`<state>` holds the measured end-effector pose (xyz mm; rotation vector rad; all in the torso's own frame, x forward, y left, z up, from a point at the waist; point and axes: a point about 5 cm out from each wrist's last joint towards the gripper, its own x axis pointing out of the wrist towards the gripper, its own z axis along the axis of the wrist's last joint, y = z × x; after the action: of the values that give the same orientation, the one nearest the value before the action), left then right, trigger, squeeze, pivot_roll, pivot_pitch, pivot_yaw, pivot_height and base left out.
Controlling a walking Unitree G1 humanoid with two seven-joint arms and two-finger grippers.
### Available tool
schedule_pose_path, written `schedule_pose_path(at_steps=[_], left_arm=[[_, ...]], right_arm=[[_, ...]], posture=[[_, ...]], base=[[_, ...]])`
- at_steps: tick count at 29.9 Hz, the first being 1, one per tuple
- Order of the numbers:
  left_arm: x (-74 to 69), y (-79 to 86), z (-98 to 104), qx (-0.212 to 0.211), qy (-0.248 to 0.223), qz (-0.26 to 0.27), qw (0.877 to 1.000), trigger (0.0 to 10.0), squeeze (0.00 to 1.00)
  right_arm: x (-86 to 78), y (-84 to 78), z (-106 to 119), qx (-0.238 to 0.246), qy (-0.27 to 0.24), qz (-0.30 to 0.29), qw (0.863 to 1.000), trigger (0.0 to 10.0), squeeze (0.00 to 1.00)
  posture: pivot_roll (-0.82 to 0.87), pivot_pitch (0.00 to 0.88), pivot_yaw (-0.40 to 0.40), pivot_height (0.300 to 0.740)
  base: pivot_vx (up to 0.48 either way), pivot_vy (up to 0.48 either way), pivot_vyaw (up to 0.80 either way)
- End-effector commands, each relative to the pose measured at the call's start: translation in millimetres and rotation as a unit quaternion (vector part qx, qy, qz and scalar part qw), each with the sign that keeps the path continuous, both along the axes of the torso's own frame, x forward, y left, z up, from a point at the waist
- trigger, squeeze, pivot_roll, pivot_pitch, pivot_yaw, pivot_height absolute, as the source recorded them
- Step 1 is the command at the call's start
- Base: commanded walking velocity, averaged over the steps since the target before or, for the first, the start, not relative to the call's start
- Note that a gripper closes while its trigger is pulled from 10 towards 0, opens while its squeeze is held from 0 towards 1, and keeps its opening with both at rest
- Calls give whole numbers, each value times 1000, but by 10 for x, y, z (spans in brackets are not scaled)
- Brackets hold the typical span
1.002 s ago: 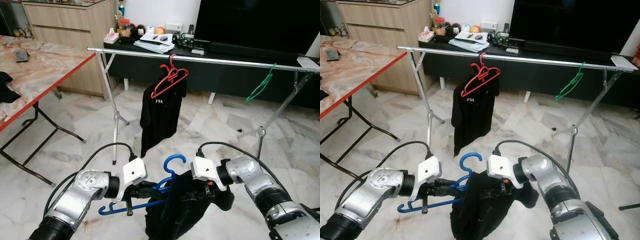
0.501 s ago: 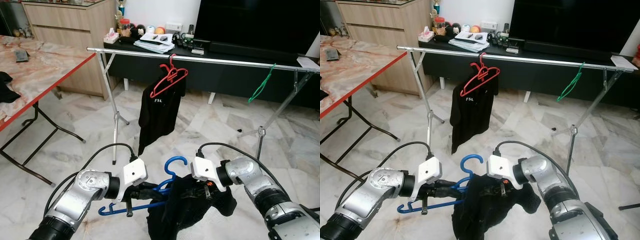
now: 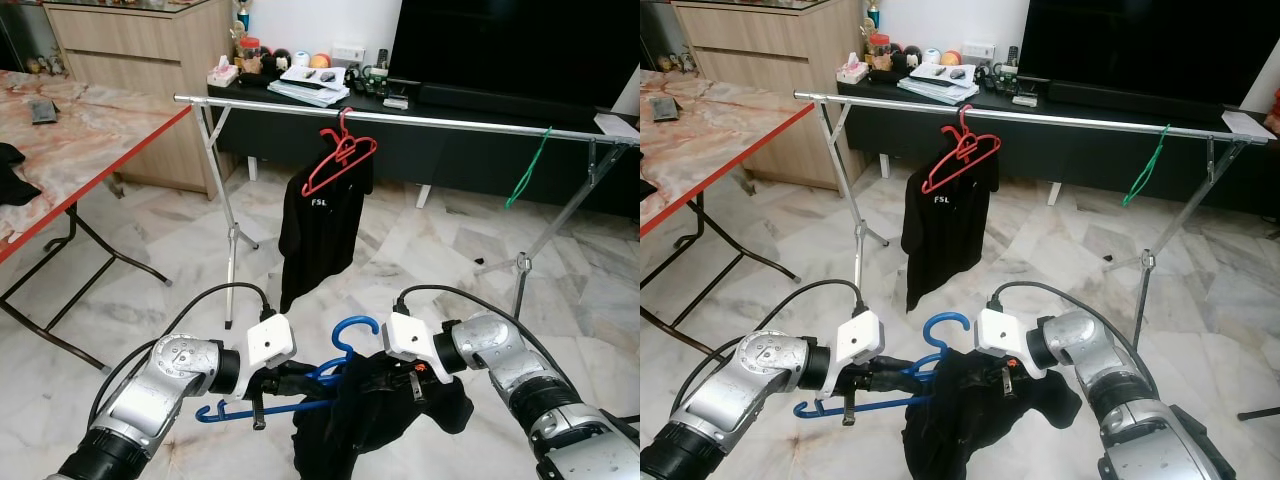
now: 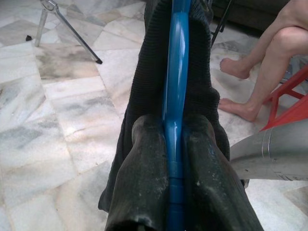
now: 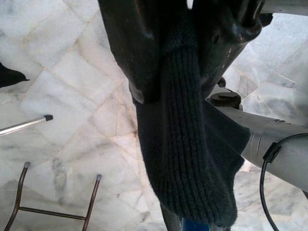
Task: Hang hanger
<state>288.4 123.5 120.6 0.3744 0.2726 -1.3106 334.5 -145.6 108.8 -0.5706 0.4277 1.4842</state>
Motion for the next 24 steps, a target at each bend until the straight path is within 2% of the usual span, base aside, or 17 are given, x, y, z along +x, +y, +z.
schedule_pose_path(at_steps=[1,6,11,12,13,14,24], left_arm=[[71,-76,240,-19,-52,-11,998,10000,0],[98,-54,280,-16,-61,-13,998,10000,0],[99,-46,303,-22,-50,-16,998,10000,0],[99,-43,301,-22,-47,-15,999,10000,145],[100,-40,300,-23,-46,-15,999,10000,145],[100,-37,298,-22,-45,-15,999,10000,1000],[109,46,270,1,-43,-12,999,10000,1000]], right_arm=[[-29,1,-58,-1,15,-2,1000,0,0],[-20,-7,-53,-3,14,-7,1000,0,0],[-31,-15,-67,-1,18,-7,1000,0,0],[-34,-18,-72,-2,19,-8,1000,0,0],[-36,-20,-75,-2,19,-8,1000,0,0],[-37,-22,-78,-2,20,-9,1000,0,0],[-60,-84,-121,-20,22,-12,999,0,0]], posture=[[114,67,-76,740],[114,70,-74,740],[115,72,-70,740],[115,72,-69,740],[115,72,-69,740],[115,72,-68,740],[116,72,-68,740]], base=[[0,0,0],[0,0,0],[0,0,0],[0,0,0],[0,0,0],[0,0,0],[0,0,0]])
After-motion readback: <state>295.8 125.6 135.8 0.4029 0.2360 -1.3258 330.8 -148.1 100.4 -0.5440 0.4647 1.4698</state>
